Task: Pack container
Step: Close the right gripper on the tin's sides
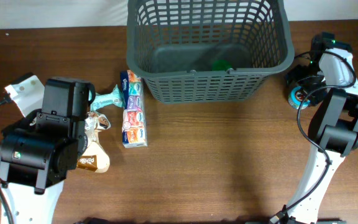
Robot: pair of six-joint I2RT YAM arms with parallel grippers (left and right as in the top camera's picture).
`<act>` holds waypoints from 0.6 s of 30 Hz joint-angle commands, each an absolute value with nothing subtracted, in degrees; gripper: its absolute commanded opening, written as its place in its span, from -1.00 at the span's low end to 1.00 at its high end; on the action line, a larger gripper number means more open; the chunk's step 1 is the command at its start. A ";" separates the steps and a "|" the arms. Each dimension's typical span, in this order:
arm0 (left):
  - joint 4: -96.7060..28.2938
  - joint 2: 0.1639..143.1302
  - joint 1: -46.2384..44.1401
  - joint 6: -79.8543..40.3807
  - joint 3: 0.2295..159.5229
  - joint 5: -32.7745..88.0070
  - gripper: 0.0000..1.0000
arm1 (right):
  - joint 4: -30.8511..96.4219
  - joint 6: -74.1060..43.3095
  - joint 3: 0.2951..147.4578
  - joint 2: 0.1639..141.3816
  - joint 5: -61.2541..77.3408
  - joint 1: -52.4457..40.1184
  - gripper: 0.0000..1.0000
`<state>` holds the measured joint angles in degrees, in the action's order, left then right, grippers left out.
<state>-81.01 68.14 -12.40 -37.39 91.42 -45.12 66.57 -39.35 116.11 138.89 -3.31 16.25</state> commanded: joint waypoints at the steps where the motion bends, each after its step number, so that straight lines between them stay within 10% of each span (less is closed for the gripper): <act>1: -81.08 68.18 -12.10 -38.15 91.98 -46.30 0.99 | 66.15 -39.22 114.04 141.08 -2.83 15.81 0.98; 18: -81.08 68.18 -12.10 -38.17 91.98 -46.30 0.99 | 67.05 -39.44 113.99 141.08 -4.56 15.77 0.98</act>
<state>-81.01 68.14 -12.40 -37.39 91.42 -45.12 66.54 -39.18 116.07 138.89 -3.18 16.25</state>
